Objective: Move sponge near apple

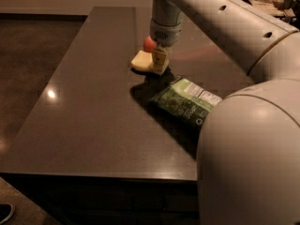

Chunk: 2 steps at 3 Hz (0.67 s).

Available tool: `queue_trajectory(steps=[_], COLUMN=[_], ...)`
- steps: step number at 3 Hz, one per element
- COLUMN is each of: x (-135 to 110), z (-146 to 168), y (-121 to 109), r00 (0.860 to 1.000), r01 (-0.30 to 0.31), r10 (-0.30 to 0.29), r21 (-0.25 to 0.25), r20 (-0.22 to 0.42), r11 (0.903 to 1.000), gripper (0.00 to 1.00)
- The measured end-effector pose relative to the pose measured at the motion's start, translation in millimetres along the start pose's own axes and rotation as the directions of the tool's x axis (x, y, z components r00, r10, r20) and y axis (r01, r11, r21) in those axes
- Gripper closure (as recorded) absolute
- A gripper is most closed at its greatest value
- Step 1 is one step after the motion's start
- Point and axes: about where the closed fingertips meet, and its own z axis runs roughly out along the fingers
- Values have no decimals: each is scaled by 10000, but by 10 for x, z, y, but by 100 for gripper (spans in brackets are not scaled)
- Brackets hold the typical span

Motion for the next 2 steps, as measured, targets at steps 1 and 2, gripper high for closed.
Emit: queue_trajectory(steps=[1, 2], x=[-24, -24], z=[26, 27], y=[-15, -15], r00=[10000, 10000], r01=[8, 9], r10=[-9, -9], r21=[39, 40], r20=[59, 59], r11=[10000, 10000], gripper=[0, 0])
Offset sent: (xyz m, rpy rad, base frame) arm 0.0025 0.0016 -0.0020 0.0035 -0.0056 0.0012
